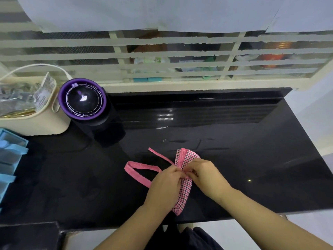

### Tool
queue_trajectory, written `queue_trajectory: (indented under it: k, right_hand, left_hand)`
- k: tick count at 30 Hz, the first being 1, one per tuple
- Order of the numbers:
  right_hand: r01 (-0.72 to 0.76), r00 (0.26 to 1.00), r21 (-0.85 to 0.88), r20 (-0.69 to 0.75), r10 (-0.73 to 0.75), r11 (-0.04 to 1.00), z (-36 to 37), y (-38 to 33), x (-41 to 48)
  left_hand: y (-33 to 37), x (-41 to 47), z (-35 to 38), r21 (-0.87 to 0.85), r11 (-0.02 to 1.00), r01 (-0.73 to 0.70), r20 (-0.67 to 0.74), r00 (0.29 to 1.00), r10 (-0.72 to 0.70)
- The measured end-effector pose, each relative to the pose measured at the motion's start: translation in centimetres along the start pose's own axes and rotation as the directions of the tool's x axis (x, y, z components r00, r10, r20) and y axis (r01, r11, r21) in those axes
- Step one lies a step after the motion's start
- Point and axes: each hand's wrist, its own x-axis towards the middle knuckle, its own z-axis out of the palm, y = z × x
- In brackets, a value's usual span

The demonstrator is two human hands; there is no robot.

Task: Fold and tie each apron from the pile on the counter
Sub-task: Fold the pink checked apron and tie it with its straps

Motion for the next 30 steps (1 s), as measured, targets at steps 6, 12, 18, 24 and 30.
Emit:
queue_trajectory:
  k: [6, 12, 18, 24, 30]
  right_hand:
    - [-0.125, 0.987, 0.116, 0.12, 0.111, 0.985, -0.5, -0.4, -0.1]
    - [-0.217, 0.957, 0.257, 0.246, 0.153, 0.942, -1.2, -0.5, -0.3]
    - [-0.14, 0.988, 0.206, 0.096, 0.122, 0.968, -1.1, 0.2, -0.5]
    - [0.125, 0.986, -0.064, 0.116, -0.117, 0.99, -2.2, 1.5, -0.1]
    - [0.116, 0.989, -0.139, 0.109, -0.101, 0.983, -2.6, 3.5, -0.2]
  left_hand:
    - [0.3, -1.2, 1.0, 0.01, 0.999, 0.037, -0.08, 0.996, -0.036]
    - [0.5, -0.3, 1.1, -0.087, 0.99, 0.108, -0.132, 0.984, -0.119]
    - [0.1, 0.0, 0.4, -0.144, 0.976, 0.163, -0.07, 0.982, -0.174]
    - [-0.1, -0.6, -1.0, 0.015, 0.991, 0.13, 0.035, 0.991, -0.131]
    - [-1.5, -1.2, -1.7, 0.478, 0.875, 0.077, 0.102, 0.985, -0.143]
